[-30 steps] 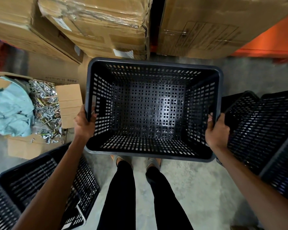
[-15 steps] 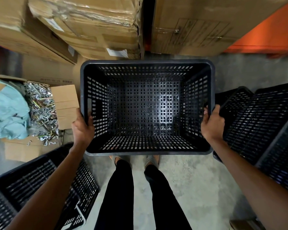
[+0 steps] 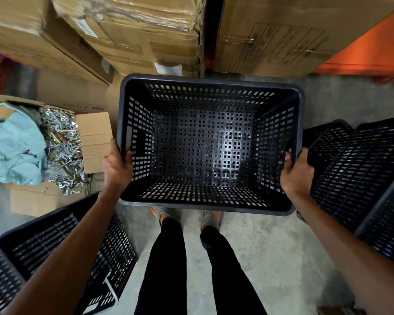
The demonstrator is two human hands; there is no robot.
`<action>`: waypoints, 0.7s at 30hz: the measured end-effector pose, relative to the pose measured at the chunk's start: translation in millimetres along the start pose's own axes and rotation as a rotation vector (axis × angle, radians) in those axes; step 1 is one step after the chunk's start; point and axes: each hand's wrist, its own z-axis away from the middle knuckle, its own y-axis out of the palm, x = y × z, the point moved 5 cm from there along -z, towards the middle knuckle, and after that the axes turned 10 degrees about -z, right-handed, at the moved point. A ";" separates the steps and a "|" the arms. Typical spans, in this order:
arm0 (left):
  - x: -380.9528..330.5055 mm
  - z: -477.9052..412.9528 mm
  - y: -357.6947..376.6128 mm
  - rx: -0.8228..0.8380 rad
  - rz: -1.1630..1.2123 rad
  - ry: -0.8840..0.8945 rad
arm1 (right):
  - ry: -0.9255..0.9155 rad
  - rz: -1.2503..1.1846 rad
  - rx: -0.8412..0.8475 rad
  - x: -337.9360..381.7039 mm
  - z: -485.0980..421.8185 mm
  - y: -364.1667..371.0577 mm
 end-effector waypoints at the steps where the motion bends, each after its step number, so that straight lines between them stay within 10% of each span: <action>1: -0.9 0.5 -0.6 0.003 0.007 0.006 | -0.003 -0.006 0.005 -0.1 -0.1 -0.8; 21: 2.7 16.0 -0.3 -0.048 0.034 -0.036 | -0.031 -0.014 -0.028 -4.8 6.4 -9.2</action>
